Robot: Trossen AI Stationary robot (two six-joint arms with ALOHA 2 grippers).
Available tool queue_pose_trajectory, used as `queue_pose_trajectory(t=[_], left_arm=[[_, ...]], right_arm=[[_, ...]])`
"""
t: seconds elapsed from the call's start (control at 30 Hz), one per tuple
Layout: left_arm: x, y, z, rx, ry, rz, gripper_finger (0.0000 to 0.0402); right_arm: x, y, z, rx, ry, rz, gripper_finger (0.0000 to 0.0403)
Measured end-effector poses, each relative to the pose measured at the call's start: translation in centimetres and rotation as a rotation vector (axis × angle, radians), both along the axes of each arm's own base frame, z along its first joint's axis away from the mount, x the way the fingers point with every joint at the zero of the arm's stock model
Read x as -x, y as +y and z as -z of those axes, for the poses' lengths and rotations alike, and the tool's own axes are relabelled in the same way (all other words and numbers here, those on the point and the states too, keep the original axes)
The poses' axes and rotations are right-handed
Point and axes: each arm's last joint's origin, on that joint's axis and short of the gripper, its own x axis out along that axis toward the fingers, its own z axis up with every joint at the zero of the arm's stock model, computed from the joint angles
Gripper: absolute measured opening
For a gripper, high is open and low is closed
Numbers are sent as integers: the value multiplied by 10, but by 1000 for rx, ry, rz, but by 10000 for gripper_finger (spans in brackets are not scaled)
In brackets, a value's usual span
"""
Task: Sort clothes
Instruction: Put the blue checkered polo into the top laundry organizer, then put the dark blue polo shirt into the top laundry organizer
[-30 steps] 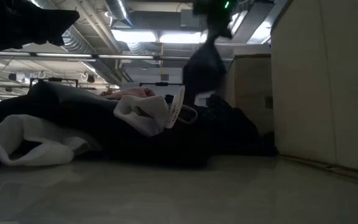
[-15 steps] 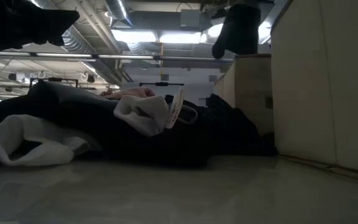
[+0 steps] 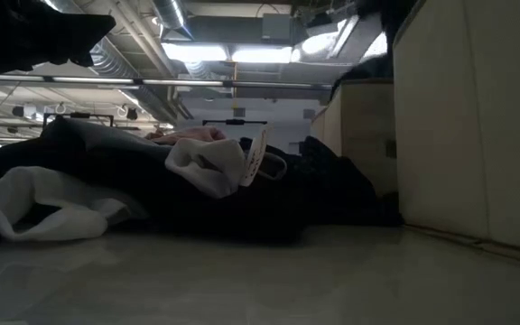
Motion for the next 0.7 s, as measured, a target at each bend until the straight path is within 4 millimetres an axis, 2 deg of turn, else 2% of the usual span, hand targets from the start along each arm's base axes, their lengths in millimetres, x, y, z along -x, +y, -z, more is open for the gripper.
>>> queue_pose_trajectory(t=[0.17, 0.23, 0.3, 0.37, 0.5, 0.7], left_arm=[[0, 0, 0, -2, 0, 0, 5], [0, 0, 0, -2, 0, 0, 5], [0, 0, 0, -4, 0, -1, 5], [0, 0, 0, -4, 0, -1, 5], [0, 0, 0, -16, 1, -6, 5], [0, 0, 1, -31, 11, -10, 5]], right_arm=[[1, -17, 46, -95, 79, 50, 44], [3, -22, 56, -143, 102, 49, 69], [4, -23, 58, -185, 95, 41, 100], [3, -22, 54, -210, 78, 15, 134], [-1, -12, 26, -247, -26, -51, 193], [-12, 18, -20, -245, -254, -207, 239]])
